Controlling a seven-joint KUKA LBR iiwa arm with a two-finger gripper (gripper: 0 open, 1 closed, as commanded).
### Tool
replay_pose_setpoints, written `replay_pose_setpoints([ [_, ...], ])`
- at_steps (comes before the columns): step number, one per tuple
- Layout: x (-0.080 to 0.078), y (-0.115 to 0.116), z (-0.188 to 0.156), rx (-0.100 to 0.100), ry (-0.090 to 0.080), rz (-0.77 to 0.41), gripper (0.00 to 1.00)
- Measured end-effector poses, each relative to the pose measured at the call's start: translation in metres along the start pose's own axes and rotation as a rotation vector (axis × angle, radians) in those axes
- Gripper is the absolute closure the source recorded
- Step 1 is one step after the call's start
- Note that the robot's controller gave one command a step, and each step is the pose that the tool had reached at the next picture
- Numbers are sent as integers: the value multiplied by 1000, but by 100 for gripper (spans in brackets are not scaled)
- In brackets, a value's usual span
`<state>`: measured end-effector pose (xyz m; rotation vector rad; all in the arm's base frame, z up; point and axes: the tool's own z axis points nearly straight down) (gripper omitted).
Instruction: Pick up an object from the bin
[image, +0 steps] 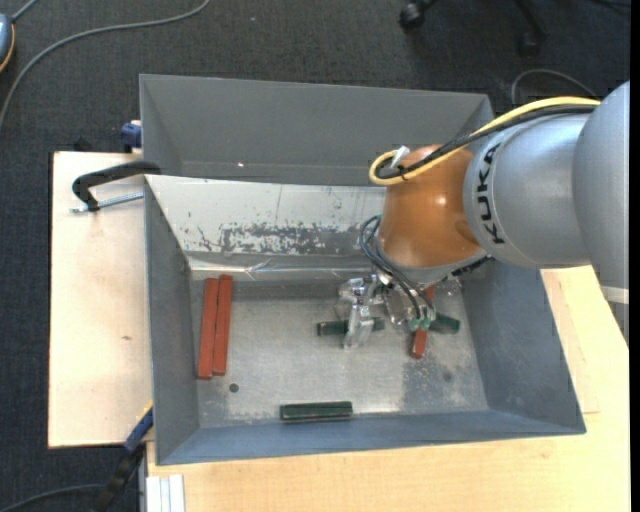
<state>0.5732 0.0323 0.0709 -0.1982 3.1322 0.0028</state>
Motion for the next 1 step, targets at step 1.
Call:
replay_pose_setpoints([
  [1,-10,-13,-150,2,-13,-2,100],
])
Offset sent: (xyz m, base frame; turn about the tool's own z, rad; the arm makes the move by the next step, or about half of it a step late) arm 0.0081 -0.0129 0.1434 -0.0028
